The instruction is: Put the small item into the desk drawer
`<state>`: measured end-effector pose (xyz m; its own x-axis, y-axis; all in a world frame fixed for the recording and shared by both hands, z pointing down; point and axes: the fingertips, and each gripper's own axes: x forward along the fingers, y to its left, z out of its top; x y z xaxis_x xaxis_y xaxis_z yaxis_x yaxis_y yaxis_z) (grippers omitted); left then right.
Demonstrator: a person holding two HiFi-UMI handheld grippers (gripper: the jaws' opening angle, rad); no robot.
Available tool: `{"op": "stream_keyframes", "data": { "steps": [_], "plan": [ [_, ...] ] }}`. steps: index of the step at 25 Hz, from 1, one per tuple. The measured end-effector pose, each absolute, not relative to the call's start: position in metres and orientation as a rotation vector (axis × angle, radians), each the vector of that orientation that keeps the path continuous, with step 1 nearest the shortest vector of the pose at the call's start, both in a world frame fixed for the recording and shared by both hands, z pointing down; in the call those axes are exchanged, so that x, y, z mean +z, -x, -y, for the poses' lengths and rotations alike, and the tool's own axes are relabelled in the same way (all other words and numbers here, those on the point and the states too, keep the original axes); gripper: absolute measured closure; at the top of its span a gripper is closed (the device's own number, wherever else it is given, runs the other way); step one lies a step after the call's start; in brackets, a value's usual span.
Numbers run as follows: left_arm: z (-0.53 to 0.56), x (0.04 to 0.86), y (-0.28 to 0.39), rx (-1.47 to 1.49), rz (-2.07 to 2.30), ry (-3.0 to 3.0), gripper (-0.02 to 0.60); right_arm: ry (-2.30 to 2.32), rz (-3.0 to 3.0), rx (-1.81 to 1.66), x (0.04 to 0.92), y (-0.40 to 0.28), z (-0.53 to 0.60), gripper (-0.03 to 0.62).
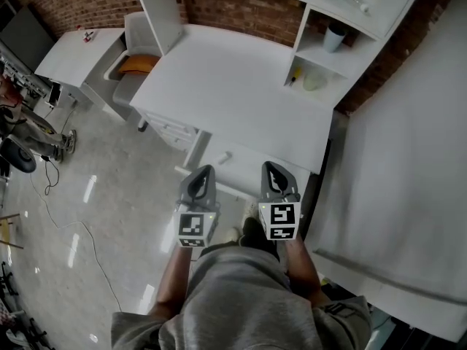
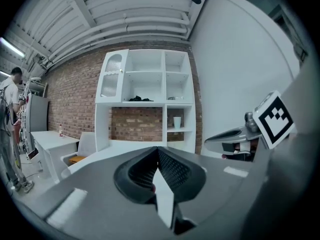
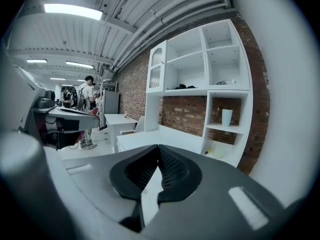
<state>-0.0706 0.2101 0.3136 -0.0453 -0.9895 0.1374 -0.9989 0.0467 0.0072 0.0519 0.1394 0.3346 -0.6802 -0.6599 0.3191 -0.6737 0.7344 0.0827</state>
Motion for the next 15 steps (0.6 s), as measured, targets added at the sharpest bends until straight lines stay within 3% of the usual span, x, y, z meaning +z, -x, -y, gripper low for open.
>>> {"op": "stream_keyframes", "data": {
  "steps": [15],
  "plan": [
    [-0.266,0.34,0.055,0.203,2.128,-2.084,0.569,-1.04,2.572,0.1,0.353,-0.074,-0.194,0.591]
  ]
}}
